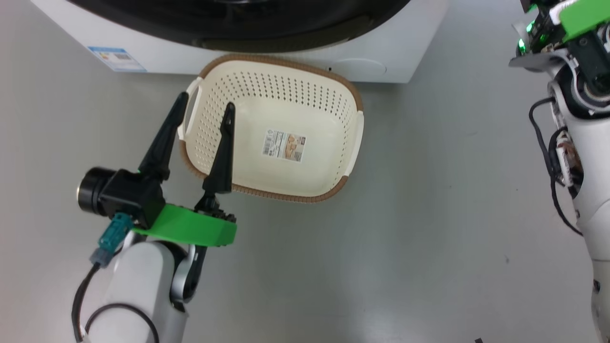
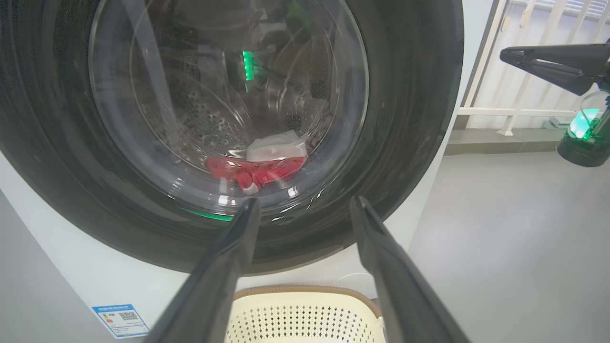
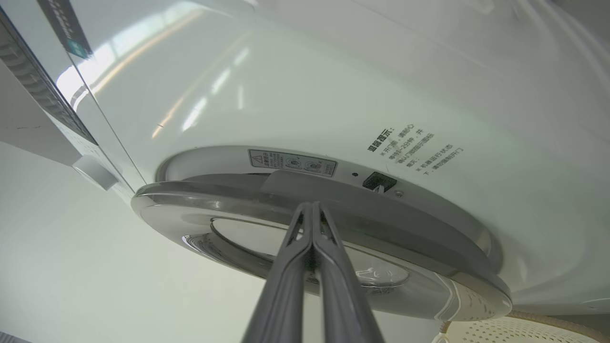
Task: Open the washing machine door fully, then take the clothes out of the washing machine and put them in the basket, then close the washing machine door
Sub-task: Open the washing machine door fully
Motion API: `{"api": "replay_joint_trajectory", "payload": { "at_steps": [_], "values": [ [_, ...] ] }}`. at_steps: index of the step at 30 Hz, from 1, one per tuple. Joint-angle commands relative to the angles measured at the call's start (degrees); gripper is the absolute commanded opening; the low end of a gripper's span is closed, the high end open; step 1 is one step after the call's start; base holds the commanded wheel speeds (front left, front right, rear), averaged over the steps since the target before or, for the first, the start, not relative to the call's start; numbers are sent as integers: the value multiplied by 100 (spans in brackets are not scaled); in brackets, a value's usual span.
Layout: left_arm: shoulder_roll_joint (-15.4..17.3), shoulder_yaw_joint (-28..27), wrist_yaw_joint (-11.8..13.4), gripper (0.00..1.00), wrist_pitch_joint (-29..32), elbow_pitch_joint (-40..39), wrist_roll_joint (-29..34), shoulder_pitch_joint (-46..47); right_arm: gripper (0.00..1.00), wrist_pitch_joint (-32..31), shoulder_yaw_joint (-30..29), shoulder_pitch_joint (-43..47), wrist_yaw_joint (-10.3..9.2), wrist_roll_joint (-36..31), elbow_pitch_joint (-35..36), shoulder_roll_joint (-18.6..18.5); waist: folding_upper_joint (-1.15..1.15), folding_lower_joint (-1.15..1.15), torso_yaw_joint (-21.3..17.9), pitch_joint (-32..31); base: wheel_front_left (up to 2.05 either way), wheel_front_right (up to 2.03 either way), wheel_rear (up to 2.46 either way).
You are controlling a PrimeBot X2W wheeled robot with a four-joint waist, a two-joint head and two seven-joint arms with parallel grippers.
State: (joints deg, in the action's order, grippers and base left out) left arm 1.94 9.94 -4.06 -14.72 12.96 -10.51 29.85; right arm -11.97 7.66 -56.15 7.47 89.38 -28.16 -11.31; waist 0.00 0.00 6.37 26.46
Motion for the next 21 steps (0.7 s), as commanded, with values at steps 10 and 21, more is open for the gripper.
{"api": "replay_joint_trajectory", "payload": {
  "at_steps": [10, 21],
  "values": [
    [94, -42, -19, 100, -28, -298, 65, 327, 0, -725, -45, -806, 2, 454, -202, 22, 0, 0, 182, 590, 0, 0, 0],
    [94, 41, -14, 100, -28, -299, 38, 449, 0, -1143, -62, -1509, 2, 533, -563, -74, 0, 0, 307, 971, 0, 0, 0]
  ]
}}
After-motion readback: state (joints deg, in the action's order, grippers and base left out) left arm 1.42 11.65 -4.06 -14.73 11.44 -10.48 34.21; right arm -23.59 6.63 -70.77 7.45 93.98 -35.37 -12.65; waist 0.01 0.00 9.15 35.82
